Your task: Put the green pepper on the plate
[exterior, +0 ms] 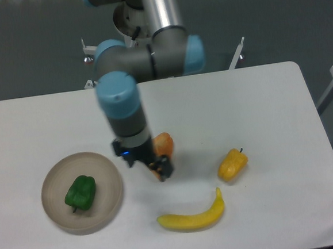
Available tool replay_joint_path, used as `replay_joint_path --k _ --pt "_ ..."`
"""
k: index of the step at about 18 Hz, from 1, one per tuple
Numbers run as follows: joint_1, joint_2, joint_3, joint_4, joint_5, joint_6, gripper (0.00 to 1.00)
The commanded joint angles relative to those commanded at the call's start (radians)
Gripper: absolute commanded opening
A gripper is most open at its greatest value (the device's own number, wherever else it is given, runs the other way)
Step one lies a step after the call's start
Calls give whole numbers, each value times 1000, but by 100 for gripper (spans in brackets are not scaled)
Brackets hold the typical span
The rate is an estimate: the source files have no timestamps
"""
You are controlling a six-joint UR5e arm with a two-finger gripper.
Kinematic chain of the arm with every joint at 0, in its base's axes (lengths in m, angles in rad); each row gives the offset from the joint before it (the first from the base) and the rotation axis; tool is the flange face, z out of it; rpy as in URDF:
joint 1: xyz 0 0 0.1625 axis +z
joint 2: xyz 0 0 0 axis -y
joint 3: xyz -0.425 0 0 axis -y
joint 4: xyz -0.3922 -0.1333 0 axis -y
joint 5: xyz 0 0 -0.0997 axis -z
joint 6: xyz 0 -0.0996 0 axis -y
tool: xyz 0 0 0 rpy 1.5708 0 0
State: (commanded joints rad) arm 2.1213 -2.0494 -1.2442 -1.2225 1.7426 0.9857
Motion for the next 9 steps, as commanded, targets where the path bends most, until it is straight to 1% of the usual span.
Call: replay_joint_path --k 3,5,9 --pt "57 -11 12 1 8 123 100" --pt "92 -11 9 3 -4 151 100" --pt "115 -28 9 12 -9 204 100"
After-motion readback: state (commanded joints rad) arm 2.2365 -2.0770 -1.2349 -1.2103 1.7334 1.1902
